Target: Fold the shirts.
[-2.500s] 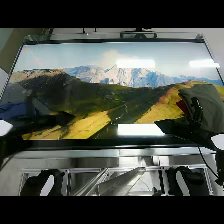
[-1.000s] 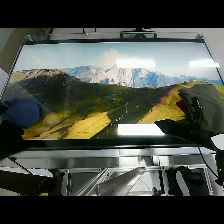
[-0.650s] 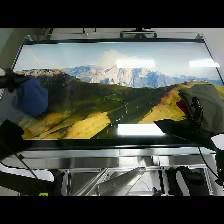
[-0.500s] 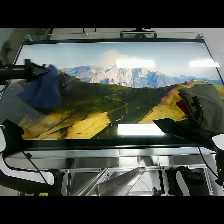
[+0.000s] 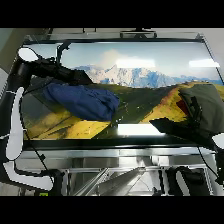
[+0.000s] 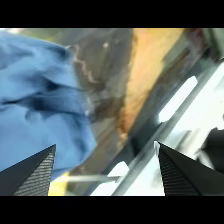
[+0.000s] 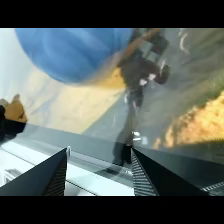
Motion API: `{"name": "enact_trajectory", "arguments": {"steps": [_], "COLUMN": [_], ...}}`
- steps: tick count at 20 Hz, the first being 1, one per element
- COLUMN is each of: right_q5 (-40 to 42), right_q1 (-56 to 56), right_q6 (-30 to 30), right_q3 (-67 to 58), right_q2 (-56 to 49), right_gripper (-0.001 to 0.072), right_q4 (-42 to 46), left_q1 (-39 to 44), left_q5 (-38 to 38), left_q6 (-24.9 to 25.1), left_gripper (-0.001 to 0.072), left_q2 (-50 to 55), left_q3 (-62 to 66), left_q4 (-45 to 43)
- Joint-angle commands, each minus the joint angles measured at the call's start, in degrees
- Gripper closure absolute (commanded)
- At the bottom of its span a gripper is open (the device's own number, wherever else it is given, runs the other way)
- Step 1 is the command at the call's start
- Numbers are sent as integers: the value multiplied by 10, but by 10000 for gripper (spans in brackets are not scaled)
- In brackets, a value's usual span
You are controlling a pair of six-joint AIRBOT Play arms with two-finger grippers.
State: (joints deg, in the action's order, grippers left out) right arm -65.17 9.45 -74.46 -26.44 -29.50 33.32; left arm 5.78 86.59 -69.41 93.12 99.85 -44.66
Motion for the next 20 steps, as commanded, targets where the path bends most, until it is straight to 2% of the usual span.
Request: {"name": "enact_trajectory", "arguments": {"steps": [1,5,8,10,12,14,16,19,20], "right_q5": [20,24,89,144,159,158,157,152,143], "right_q1": [1,-20,-101,-175,-251,-305,-341,-359,-359], "right_q6": [32,96,189,265,311,311,288,260,260], "right_q3": [-7,-33,-33,-50,-110,-196,-279,-369,-387], "right_q2": [-41,-191,-329,-418,-520,-611,-680,-747,-755], "right_gripper": [277,276,277,277,280,281,281,302,462], "right_q4": [-1,-16,-118,-200,-260,-274,-273,-274,-273], "left_q1": [-1,-56,-121,-176,-226,-251,-252,-231,-227], "left_q5": [9,14,1,-47,-120,-155,-163,-165,-154], "left_q6": [-28,-26,-10,-5,8,53,81,83,78], "left_gripper": [-6,-6,-6,-5,14,13,13,15,15], "left_q2": [-7,-44,-70,-72,-58,-24,21,91,113], "left_q3": [26,-89,-202,-242,-276,-290,-276,-225,-201], "left_q4": [-97,-144,-194,-178,-99,3,69,68,67]}}
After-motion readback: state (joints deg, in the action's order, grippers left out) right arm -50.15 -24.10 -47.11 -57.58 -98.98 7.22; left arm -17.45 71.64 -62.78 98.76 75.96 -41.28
